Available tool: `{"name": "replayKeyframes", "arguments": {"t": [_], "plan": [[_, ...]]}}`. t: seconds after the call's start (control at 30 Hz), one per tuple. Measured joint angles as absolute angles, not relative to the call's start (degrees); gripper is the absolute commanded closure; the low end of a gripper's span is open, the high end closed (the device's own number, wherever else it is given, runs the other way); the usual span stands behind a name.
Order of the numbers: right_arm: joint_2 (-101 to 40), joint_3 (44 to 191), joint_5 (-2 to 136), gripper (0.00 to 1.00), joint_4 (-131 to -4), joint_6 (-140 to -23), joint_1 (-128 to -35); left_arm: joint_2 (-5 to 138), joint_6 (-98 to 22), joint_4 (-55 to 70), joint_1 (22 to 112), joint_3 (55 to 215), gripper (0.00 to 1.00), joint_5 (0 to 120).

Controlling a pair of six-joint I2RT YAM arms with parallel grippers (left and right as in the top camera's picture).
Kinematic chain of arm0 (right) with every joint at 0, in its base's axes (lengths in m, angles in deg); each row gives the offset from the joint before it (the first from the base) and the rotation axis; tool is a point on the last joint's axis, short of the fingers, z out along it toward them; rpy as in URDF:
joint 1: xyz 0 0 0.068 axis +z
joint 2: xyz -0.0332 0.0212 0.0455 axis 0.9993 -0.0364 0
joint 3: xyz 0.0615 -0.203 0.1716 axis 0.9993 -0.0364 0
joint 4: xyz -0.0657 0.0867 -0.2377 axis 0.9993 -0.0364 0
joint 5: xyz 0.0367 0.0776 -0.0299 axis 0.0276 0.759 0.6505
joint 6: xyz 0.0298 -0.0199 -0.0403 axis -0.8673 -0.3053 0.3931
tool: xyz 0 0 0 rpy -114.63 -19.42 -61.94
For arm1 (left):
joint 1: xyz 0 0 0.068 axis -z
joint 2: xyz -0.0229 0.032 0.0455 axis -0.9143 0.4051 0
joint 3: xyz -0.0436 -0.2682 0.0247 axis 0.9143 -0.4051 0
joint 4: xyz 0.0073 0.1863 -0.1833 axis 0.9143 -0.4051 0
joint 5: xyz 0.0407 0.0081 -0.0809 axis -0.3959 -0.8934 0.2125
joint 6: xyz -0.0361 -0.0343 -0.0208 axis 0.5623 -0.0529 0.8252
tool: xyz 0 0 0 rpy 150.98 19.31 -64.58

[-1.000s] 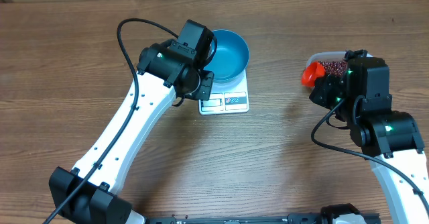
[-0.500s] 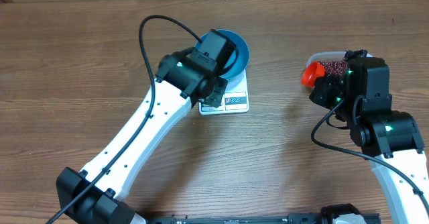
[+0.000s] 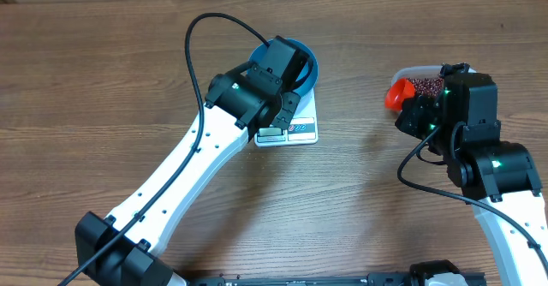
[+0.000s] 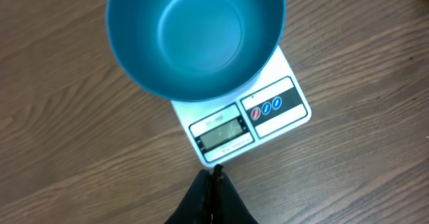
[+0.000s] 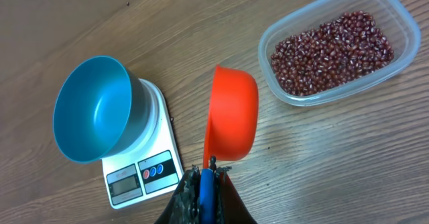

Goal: Scoop item into bowl and weigh 150g on scale

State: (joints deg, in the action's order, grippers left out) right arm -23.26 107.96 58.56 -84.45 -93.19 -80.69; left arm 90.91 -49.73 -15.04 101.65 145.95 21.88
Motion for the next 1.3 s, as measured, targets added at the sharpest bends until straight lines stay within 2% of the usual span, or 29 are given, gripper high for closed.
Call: {"name": "replayKeyframes", "arguments": {"t": [0.57,1.3], "plan": [[-23.26,107.98,58.58,0.96,-84.51,-93.17,-80.69,91.17,-57.3,1.97,101.65,129.69,0.96,25.92],[-23.26,107.98,58.58,0.96,-83.68,-93.19,-80.69,93.03,-59.66,6.6,101.65,129.5,0.96,26.82]]}}
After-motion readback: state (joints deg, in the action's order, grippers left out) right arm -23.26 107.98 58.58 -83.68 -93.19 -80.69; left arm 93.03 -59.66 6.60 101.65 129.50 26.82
